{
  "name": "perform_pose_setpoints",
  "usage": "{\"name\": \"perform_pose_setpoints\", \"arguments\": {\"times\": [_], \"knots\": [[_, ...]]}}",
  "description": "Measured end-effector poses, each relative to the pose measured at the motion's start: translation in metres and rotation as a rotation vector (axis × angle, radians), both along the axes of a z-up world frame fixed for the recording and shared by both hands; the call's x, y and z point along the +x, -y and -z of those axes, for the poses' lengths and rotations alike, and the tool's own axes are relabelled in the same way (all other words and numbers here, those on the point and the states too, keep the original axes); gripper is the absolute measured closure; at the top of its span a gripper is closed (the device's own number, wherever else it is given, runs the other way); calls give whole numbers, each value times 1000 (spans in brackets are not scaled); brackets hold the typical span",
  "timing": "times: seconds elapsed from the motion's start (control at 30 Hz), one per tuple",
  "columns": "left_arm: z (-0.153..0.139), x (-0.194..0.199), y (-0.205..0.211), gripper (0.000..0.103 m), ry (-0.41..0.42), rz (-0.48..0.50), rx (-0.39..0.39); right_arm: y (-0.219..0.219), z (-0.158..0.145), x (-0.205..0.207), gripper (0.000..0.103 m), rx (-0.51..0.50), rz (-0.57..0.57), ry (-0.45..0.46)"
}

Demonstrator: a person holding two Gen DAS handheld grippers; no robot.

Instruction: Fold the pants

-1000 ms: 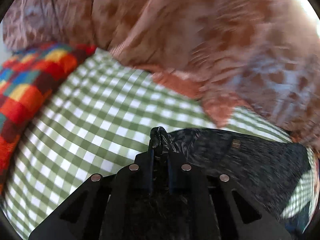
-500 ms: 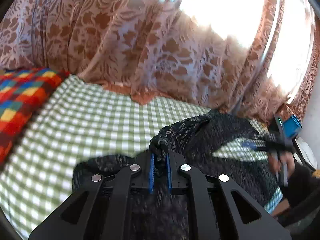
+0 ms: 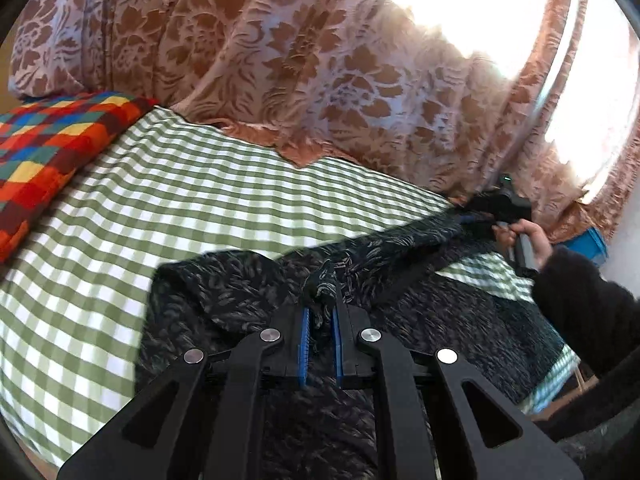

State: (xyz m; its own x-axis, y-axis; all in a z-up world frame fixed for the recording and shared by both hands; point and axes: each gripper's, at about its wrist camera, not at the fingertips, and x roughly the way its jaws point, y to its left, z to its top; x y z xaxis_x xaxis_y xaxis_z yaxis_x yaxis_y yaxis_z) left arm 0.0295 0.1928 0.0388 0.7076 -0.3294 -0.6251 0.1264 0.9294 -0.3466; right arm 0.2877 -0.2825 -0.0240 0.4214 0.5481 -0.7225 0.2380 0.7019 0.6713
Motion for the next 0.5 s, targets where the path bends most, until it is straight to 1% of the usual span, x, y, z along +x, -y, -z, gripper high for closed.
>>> {"name": "perform_pose_setpoints", "arguments": {"times": [0.07,0.13,0.23,0.3,0.4,0.5], "knots": [[-9,23,-4,95,1,-51,46,4,4,9,89,-50,19,-18],[-21,50,-10,95,23,-109,95,7,0,15,97,-89,26,4],[-42,87,-23,95,65,-204,118,5,-23,14,97,-124,-11,83],[-53,97,-32,95,89,-235,111,6,-45,7,97,-125,-27,146],[-60,85,-33,95,124,-230,141,10,-75,-19,97,-84,-64,237],[-54,54,-31,95,119,-218,160,15,-103,-70,97,-56,-134,334]]}}
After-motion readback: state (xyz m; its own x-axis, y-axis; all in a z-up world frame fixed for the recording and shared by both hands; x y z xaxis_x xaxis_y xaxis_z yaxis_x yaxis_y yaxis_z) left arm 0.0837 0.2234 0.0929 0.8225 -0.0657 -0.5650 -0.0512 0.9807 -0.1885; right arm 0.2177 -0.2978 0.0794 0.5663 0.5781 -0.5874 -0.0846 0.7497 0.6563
